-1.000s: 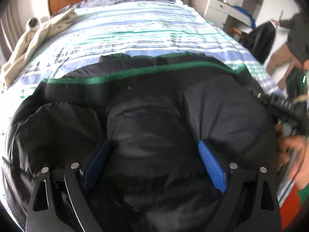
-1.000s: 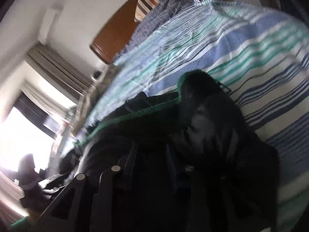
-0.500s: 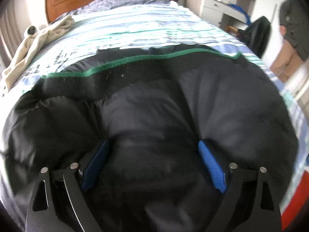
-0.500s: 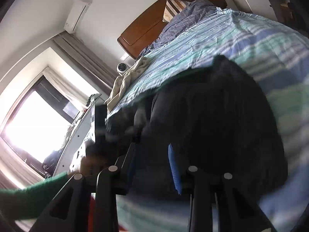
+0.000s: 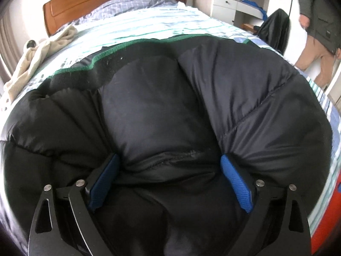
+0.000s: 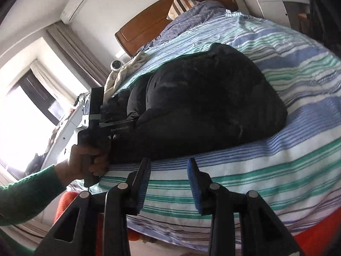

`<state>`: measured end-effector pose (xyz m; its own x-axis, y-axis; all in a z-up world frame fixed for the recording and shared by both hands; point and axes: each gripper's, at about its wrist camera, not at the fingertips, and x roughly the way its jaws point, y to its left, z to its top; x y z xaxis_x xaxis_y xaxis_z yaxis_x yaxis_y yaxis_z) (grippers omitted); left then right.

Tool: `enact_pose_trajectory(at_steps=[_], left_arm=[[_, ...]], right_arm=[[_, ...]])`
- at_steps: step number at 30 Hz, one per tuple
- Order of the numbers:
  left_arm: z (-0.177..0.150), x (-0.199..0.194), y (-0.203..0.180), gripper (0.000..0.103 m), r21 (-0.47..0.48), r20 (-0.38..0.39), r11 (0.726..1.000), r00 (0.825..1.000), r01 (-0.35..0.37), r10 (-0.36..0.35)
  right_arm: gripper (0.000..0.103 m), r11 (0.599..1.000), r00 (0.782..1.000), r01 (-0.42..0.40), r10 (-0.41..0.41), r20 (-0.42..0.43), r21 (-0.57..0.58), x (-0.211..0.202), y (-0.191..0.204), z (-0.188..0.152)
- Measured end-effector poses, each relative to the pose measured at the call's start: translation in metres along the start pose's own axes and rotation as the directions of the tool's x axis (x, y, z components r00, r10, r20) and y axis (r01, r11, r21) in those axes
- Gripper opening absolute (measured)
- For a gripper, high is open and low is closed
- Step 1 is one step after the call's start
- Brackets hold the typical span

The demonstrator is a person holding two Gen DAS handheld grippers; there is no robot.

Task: Fold large clothes

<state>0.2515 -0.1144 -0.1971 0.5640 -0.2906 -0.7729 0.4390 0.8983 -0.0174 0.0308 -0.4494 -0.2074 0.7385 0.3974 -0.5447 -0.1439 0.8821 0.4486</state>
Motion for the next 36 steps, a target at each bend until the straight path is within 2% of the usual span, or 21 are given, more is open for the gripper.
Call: enact_pose_trajectory(at_steps=[2, 6, 9, 14, 18, 19, 20, 22, 24, 26, 27, 29, 31, 34, 36], left_arm=[[0.001, -0.012, 0.001, 0.09, 0.0, -0.015, 1.0, 1.0, 0.015, -0.015], [-0.023, -0.041, -0.003, 0.091, 0.028, 0.001, 0.996, 0.997, 0.081, -0.081], [-0.039, -0.037, -0.009, 0.092, 0.029, 0.026, 0.998, 0.998, 0.051, -0.052], [-0.043, -0.021, -0.022, 0.094, 0.066, 0.055, 0.997, 0.998, -0.035, 0.031], [-0.045, -0.034, -0.02, 0.094, 0.083, 0.044, 0.996, 0.999, -0.027, 0.023], [-0.045, -0.039, -0.019, 0.093, 0.084, 0.037, 0.996, 0.999, -0.027, 0.024], [-0.042, -0.05, -0.017, 0.091, 0.07, 0.035, 0.997, 0.999, -0.02, 0.017], [-0.038, -0.071, -0.013, 0.091, 0.017, 0.079, 0.999, 0.996, 0.031, -0.032], [-0.031, -0.084, -0.013, 0.091, -0.014, 0.12, 0.996, 0.989, 0.09, -0.088], [-0.027, -0.089, -0.024, 0.089, 0.018, 0.146, 0.99, 0.979, 0.139, -0.141], [-0.027, -0.087, -0.033, 0.089, 0.05, 0.148, 0.987, 0.976, 0.153, -0.159], [-0.032, -0.074, -0.055, 0.089, 0.135, 0.099, 0.971, 0.973, 0.195, -0.209], [-0.039, -0.047, -0.071, 0.09, 0.183, -0.009, 0.952, 0.968, 0.247, -0.25], [-0.048, -0.031, -0.083, 0.097, 0.229, -0.028, 0.945, 0.972, 0.232, -0.232], [-0.046, -0.026, -0.083, 0.099, 0.207, -0.036, 0.946, 0.968, 0.251, -0.249]], right_arm=[[0.036, 1.0, 1.0, -0.003, 0.003, 0.005, -0.009, -0.003, 0.004, -0.001], [0.036, 1.0, 1.0, -0.009, 0.009, 0.018, -0.029, -0.014, 0.01, -0.006], [0.036, 1.0, 1.0, -0.008, 0.008, 0.006, -0.023, -0.012, 0.007, -0.009], [0.037, 0.998, 0.999, 0.033, -0.032, -0.016, 0.053, -0.004, -0.005, -0.012], [0.037, 0.991, 0.997, 0.071, -0.072, 0.004, 0.11, -0.012, -0.016, -0.012], [0.039, 0.987, 0.997, 0.074, -0.077, 0.013, 0.139, -0.015, -0.022, -0.01], [0.046, 0.981, 0.996, 0.076, -0.082, 0.026, 0.18, -0.019, -0.031, -0.008], [0.055, 0.961, 0.994, 0.071, -0.091, 0.062, 0.266, -0.026, -0.049, -0.004], [0.055, 0.926, 0.994, 0.009, -0.05, 0.099, 0.377, -0.025, -0.071, 0.007], [0.055, 0.883, 0.995, -0.042, -0.007, 0.103, 0.467, -0.012, -0.089, 0.016], [0.055, 0.853, 0.997, -0.062, 0.028, 0.073, 0.519, 0.002, -0.098, 0.02], [0.054, 0.815, 1.0, -0.025, 0.017, 0.019, 0.579, 0.022, -0.109, 0.024], [0.053, 0.8, 0.999, 0.028, -0.049, 0.019, 0.599, 0.027, -0.113, 0.027], [0.053, 0.75, 0.993, 0.027, -0.094, 0.066, 0.661, 0.029, -0.117, 0.029], [0.054, 0.746, 0.99, 0.003, -0.098, 0.104, 0.666, 0.037, -0.118, 0.034]])
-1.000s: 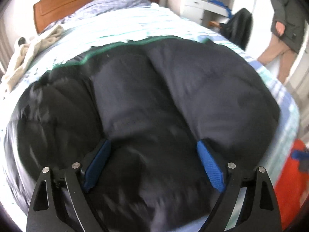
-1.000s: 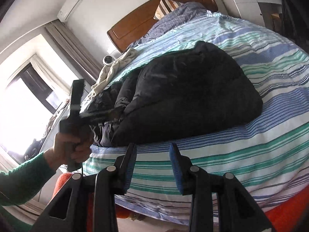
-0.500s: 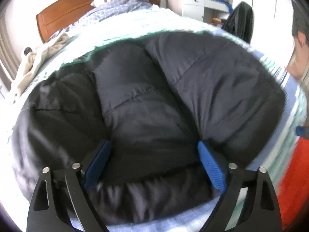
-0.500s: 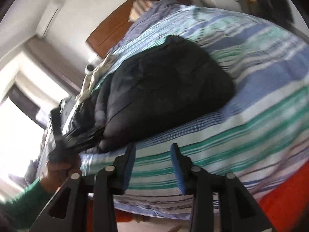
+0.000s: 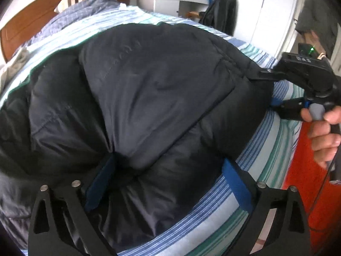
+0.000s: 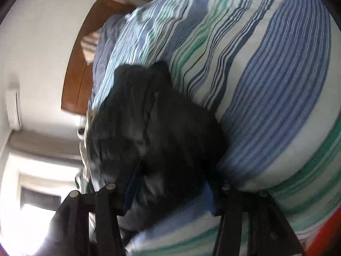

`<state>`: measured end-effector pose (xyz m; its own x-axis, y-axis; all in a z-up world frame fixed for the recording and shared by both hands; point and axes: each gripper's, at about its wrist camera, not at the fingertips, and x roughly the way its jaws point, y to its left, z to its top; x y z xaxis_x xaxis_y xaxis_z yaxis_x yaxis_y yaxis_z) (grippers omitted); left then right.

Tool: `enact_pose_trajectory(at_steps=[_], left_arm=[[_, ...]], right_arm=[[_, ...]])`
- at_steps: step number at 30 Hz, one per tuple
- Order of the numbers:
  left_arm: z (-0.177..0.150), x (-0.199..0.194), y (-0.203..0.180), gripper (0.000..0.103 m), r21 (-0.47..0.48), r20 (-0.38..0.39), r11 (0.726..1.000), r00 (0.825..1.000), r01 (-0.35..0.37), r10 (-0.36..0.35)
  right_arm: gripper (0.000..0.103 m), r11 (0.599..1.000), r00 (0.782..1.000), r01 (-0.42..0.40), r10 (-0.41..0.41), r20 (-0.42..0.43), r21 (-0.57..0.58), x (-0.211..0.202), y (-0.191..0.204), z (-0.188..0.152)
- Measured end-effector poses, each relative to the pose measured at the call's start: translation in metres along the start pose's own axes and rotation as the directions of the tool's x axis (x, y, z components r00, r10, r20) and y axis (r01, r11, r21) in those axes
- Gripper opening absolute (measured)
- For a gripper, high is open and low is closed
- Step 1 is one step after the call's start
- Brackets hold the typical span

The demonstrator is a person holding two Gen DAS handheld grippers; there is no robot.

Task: Fold large clothes

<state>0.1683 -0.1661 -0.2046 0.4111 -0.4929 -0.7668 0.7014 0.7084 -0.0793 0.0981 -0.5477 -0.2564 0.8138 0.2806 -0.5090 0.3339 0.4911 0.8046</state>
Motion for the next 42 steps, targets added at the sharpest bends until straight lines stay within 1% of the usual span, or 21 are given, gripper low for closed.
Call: enact_pose_trajectory(at_steps=[1, 5, 7, 9, 10, 13, 17, 18, 20, 22, 23, 27, 29, 31, 33, 35, 36, 38, 40, 41, 42], left_arm=[[0.002, 0.002, 0.001, 0.1, -0.005, -0.001, 1.0, 1.0, 0.004, -0.004], [0.004, 0.001, -0.004, 0.099, 0.033, -0.028, 0.999, 0.999, -0.016, 0.017], [0.008, -0.012, 0.003, 0.092, -0.018, -0.045, 1.0, 0.999, 0.017, -0.017], [0.021, -0.043, 0.028, 0.088, -0.123, -0.027, 0.988, 0.994, 0.098, -0.102], [0.029, -0.058, 0.038, 0.088, -0.144, -0.002, 0.984, 0.995, 0.101, -0.102], [0.07, -0.111, 0.062, 0.089, -0.131, 0.065, 0.988, 0.996, 0.076, -0.068], [0.135, -0.165, 0.064, 0.094, -0.026, 0.072, 0.994, 0.992, 0.105, -0.103], [0.149, -0.173, 0.062, 0.094, 0.002, 0.051, 0.991, 0.99, 0.132, -0.132], [0.171, -0.177, 0.052, 0.094, 0.028, -0.009, 0.982, 0.983, 0.185, -0.185], [0.19, -0.178, 0.039, 0.094, 0.066, -0.098, 0.973, 0.972, 0.223, -0.216], [0.196, -0.179, 0.033, 0.094, 0.095, -0.123, 0.973, 0.972, 0.211, -0.199], [0.208, -0.168, 0.013, 0.094, 0.184, -0.231, 0.97, 0.966, 0.157, -0.112], [0.2, -0.162, 0.013, 0.094, 0.213, -0.272, 0.972, 0.962, 0.094, -0.033], [0.196, -0.147, 0.01, 0.092, 0.252, -0.287, 0.968, 0.954, -0.013, 0.088], [0.195, -0.128, 0.021, 0.081, 0.236, -0.294, 0.969, 0.944, -0.079, 0.148], [0.193, -0.116, 0.033, 0.052, 0.175, -0.294, 0.976, 0.939, -0.128, 0.176], [0.193, -0.114, 0.037, 0.045, 0.144, -0.292, 0.981, 0.942, -0.129, 0.167], [0.191, -0.111, 0.047, 0.029, 0.086, -0.271, 0.985, 0.948, -0.152, 0.17], [0.189, -0.115, 0.06, 0.025, 0.031, -0.254, 0.988, 0.954, -0.154, 0.157], [0.185, -0.119, 0.075, 0.025, -0.027, -0.248, 0.987, 0.957, -0.16, 0.149], [0.18, -0.123, 0.091, 0.024, -0.069, -0.244, 0.983, 0.959, -0.168, 0.147]], right_arm=[[0.055, 1.0, 1.0, -0.019, 0.019, 0.016, -0.013, 0.005, 0.002, 0.001], [0.026, 0.994, 0.995, -0.01, 0.02, 0.095, -0.111, -0.001, 0.018, -0.005], [0.023, 0.98, 0.991, -0.008, 0.034, 0.133, -0.197, -0.016, 0.035, -0.012], [0.023, 0.933, 0.983, 0.004, 0.063, 0.174, -0.359, -0.038, 0.067, -0.025], [0.023, 0.9, 0.979, 0.016, 0.074, 0.189, -0.435, -0.047, 0.084, -0.033], [0.023, 0.782, 0.969, 0.05, 0.113, 0.221, -0.621, -0.064, 0.132, -0.062], [0.023, 0.56, 0.955, 0.092, 0.184, 0.232, -0.823, -0.074, 0.202, -0.122], [0.023, 0.524, 0.954, 0.097, 0.194, 0.229, -0.846, -0.075, 0.211, -0.131], [0.023, 0.4, 0.952, 0.112, 0.219, 0.214, -0.91, -0.07, 0.237, -0.164], [0.023, 0.321, 0.954, 0.114, 0.228, 0.194, -0.94, -0.066, 0.251, -0.187], [0.023, 0.261, 0.957, 0.116, 0.23, 0.178, -0.958, -0.062, 0.261, -0.203], [0.023, 0.083, 0.959, 0.131, 0.242, 0.147, -0.988, -0.053, 0.276, -0.246], [0.023, 0.029, 0.961, 0.128, 0.245, 0.132, -0.991, -0.054, 0.276, -0.262], [0.023, 0.003, 0.96, 0.13, 0.248, 0.127, -0.991, -0.05, 0.278, -0.267], [0.023, -0.03, 0.959, 0.13, 0.256, 0.118, -0.991, -0.051, 0.276, -0.273], [0.023, -0.052, 0.96, 0.139, 0.253, 0.121, -0.989, -0.047, 0.275, -0.274], [0.023, -0.053, 0.96, 0.141, 0.25, 0.123, -0.989, -0.041, 0.276, -0.268], [0.023, -0.036, 0.962, 0.132, 0.248, 0.119, -0.991, -0.043, 0.275, -0.262], [0.024, -0.002, 0.965, 0.089, 0.247, 0.086, -0.996, -0.044, 0.276, -0.256], [0.031, 0.024, 0.968, 0.048, 0.244, 0.052, -0.999, -0.047, 0.274, -0.252], [0.044, 0.05, 0.971, 0.011, 0.238, 0.023, -0.999, -0.051, 0.272, -0.248]])
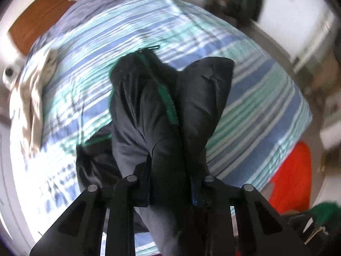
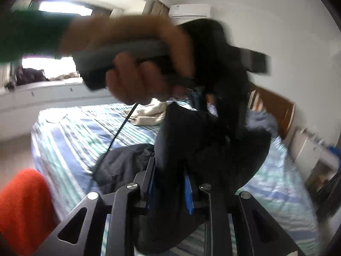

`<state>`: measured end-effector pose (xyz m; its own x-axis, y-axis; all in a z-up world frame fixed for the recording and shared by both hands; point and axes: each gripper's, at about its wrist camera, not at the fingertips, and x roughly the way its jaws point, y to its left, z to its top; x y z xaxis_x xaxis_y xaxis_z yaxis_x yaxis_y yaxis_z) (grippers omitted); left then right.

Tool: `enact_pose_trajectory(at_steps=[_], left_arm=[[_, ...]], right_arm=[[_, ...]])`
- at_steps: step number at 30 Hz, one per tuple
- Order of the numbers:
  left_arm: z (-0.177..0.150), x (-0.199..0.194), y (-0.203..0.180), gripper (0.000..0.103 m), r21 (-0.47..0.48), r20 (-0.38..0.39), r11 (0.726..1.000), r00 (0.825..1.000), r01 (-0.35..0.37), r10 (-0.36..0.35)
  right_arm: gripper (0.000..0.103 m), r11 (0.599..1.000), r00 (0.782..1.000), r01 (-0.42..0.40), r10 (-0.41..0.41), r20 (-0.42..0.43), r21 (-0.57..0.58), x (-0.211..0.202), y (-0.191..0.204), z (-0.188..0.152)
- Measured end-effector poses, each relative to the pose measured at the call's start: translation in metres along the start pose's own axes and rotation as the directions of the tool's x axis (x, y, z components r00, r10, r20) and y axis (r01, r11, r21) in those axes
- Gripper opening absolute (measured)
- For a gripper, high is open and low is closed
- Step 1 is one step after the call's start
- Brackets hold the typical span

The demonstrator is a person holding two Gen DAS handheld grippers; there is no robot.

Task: Fold large clothes

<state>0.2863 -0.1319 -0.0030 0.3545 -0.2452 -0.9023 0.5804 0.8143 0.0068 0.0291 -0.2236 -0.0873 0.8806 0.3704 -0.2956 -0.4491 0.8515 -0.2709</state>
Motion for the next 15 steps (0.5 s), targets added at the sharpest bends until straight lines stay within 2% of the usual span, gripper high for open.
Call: enact_pose_trajectory(at_steps=[1, 4, 9, 11, 15], left_arm=[[-0.007, 0.0, 0.015, 0.024, -0.035, 0.002, 0.999, 1.0, 0.006, -0.006], [-0.035, 0.002, 0.063, 0.024, -0.142, 0.011, 0.989, 0.999, 0.043, -0.042], [-0.088, 0.021, 0.131, 0.025, -0.254, 0.016, 0.965, 0.998, 0.062, -0.06], [-0.104, 0.029, 0.154, 0.027, -0.302, 0.035, 0.949, 0.996, 0.088, -0.081], [-0.125, 0.045, 0.182, 0.03, -0.383, 0.086, 0.911, 0.988, 0.153, -0.129]], right_arm=[[0.048, 0.999, 1.0, -0.019, 0.019, 0.002, 0.025, -0.003, -0.003, -0.002], [0.048, 0.989, 0.998, -0.063, 0.063, 0.006, 0.136, -0.011, -0.024, -0.009], [0.047, 0.965, 0.994, -0.02, 0.048, -0.1, 0.261, 0.021, -0.063, -0.017], [0.043, 0.962, 0.988, -0.039, 0.077, -0.131, 0.269, 0.039, -0.068, -0.01], [0.043, 0.966, 0.976, -0.08, 0.126, -0.176, 0.246, 0.078, -0.057, 0.004]])
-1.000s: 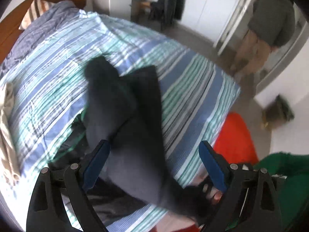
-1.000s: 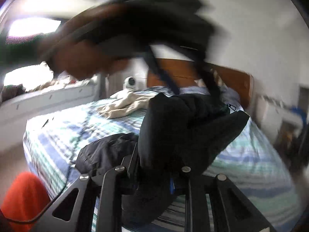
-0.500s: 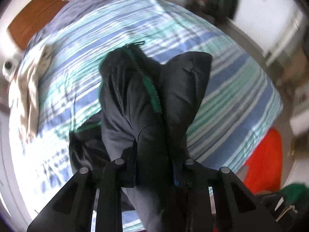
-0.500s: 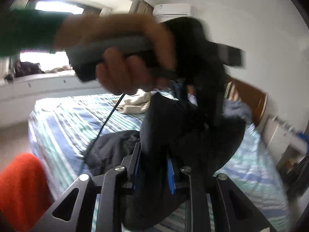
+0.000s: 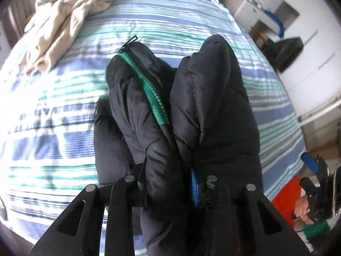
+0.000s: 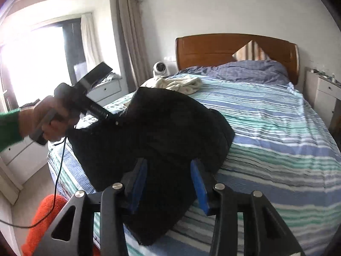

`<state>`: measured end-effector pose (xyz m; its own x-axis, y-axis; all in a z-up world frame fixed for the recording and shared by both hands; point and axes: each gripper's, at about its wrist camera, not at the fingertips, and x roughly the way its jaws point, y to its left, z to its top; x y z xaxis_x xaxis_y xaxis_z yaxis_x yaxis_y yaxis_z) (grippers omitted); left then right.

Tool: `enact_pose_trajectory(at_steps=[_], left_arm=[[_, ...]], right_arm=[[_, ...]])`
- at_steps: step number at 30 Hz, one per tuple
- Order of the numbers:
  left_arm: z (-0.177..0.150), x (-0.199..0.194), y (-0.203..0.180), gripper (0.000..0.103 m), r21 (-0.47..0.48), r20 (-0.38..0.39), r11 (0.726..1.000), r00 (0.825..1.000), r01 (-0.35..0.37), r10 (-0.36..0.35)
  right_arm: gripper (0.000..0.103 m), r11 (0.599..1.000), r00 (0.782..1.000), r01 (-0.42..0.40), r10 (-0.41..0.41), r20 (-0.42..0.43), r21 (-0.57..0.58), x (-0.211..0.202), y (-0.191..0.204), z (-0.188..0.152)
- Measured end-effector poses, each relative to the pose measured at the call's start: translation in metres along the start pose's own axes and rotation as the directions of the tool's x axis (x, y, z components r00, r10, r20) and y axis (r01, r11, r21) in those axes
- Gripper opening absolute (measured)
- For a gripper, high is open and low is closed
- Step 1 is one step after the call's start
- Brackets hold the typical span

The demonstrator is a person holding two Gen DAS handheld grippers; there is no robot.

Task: Fold large clothes

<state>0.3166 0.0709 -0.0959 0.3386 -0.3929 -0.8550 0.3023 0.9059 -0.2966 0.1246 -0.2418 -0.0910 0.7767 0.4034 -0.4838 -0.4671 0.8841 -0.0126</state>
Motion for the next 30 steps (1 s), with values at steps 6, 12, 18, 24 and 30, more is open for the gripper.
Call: enact_pose_trajectory(at_steps=[6, 12, 18, 24, 30], left_arm=[[-0.011, 0.022, 0.036, 0.036, -0.086, 0.025, 0.995, 0.999, 0.04, -0.038], [-0.025, 0.063, 0.07, 0.043, -0.206, 0.029, 0.965, 0.987, 0.16, -0.158], [-0.036, 0.069, 0.077, 0.044, -0.219, 0.052, 0.961, 0.986, 0.166, -0.159], [-0.041, 0.07, 0.084, 0.044, -0.244, 0.067, 0.945, 0.976, 0.216, -0.206], [-0.049, 0.075, 0.098, 0.044, -0.275, 0.08, 0.929, 0.969, 0.246, -0.232]], right_arm=[[0.043, 0.999, 0.979, -0.052, 0.053, -0.198, 0.011, 0.082, 0.015, -0.029], [0.041, 0.99, 0.96, -0.062, 0.095, -0.262, 0.13, 0.116, -0.003, -0.058], [0.04, 0.983, 0.92, -0.093, 0.146, -0.363, 0.158, 0.116, -0.009, -0.013], [0.04, 0.983, 0.958, -0.171, 0.183, -0.222, 0.073, 0.16, 0.009, 0.089], [0.039, 0.99, 0.898, -0.127, 0.138, -0.419, 0.054, 0.286, 0.023, 0.088]])
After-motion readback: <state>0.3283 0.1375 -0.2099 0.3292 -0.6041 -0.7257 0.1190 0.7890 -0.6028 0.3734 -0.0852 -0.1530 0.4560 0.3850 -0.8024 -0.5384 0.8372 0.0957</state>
